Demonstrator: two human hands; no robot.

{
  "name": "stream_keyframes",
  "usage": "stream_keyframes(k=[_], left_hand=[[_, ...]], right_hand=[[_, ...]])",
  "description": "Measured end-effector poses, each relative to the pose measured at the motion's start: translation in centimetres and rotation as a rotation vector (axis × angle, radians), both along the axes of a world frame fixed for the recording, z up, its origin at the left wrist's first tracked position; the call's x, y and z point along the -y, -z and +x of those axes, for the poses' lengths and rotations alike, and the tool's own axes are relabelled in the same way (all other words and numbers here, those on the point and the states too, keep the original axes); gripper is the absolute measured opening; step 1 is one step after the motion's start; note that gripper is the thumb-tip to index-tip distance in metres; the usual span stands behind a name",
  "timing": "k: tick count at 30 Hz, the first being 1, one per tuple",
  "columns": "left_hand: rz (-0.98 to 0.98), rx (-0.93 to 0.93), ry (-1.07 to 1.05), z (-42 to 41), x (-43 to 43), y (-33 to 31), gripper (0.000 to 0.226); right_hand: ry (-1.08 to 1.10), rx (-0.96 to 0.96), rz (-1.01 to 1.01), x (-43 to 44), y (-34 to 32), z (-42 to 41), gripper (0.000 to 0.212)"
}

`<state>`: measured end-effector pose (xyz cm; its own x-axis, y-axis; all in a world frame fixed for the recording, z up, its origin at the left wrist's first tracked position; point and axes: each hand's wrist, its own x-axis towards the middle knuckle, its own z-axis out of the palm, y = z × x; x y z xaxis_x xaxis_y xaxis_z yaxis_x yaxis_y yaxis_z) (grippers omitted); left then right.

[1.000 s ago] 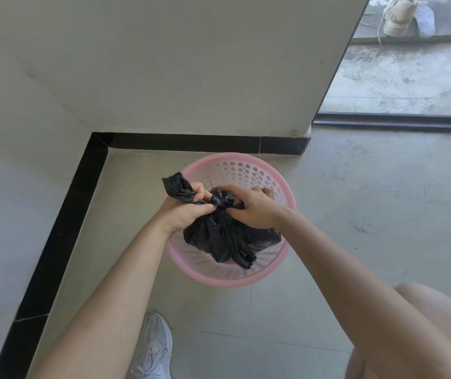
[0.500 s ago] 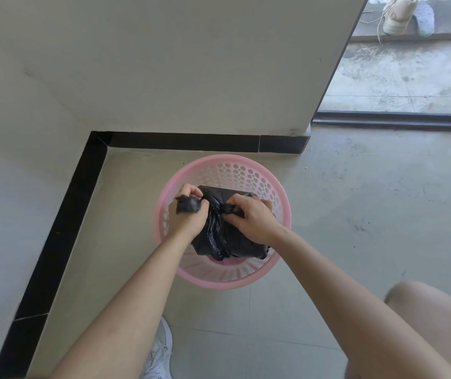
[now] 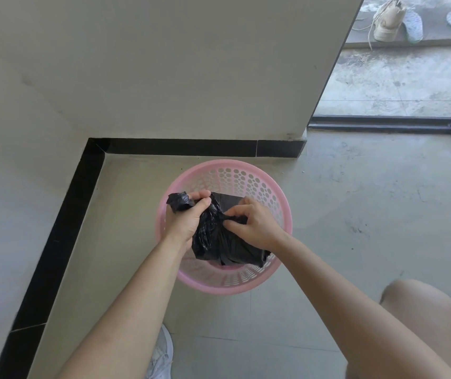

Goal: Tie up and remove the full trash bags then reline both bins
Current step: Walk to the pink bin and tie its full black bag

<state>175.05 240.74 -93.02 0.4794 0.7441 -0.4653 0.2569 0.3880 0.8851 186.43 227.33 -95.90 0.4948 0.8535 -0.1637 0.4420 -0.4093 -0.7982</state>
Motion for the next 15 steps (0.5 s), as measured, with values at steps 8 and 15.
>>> stream_keyframes(k=[8,15], left_hand=[[-0.002,0.084,-0.069,-0.7,-0.5,0.3,0.036],[-0.017,0.103,-0.013,-0.8,-0.7,0.2,0.037]], right_hand=[[0.308,-0.159,-0.021,-0.2,0.0,0.3,0.036],[0.062,-0.300,0.065,-1.5,-1.5,1.4,0.035]])
